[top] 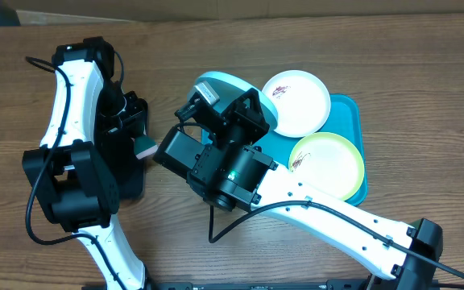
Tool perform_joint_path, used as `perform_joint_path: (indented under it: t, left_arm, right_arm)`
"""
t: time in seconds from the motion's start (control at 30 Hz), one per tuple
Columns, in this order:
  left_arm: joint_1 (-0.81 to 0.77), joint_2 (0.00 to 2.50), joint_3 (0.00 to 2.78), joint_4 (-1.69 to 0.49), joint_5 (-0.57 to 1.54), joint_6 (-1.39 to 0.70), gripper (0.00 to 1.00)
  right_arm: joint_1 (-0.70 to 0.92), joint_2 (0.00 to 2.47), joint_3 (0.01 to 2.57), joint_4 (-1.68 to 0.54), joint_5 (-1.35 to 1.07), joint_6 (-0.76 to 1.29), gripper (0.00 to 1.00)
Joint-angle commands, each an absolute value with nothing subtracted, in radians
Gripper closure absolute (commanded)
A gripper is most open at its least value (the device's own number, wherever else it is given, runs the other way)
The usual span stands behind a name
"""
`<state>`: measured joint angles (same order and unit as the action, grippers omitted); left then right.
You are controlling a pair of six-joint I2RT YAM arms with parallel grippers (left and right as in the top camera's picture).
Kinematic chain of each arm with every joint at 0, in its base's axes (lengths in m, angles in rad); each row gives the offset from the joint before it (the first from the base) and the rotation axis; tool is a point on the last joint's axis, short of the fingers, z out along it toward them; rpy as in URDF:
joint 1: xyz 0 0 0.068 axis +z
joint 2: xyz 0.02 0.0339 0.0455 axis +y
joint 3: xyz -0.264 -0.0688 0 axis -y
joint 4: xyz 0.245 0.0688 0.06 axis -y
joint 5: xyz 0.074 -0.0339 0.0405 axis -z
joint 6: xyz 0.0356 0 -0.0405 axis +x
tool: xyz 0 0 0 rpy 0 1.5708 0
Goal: Clean dirty plates on tray and stack at the side
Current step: 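Lift the light-blue plate off the teal tray with the right gripper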
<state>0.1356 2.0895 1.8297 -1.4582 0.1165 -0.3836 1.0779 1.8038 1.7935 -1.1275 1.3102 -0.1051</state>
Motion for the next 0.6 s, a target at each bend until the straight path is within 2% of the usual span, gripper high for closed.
perform_joint_path:
  t: [0.0,0.3,0.57]
  left_arm:
    - [0.137,2.096,1.848,-1.456,0.124,-0.358,0.96]
    - [0.137,2.096,1.848,-1.456,0.124,-0.358,0.96]
    - [0.137,2.096,1.848,-1.461,0.124,-0.358,0.96]
  right_arm:
    - [1.067,1.788,1.822,-1.097,1.250,-0.105,0.96]
    - [0.911,1.788,1.822,-1.112,0.705,0.033,0.96]
    - [0.569,1.785,1.823,-1.096,0.219,0.201,0.96]
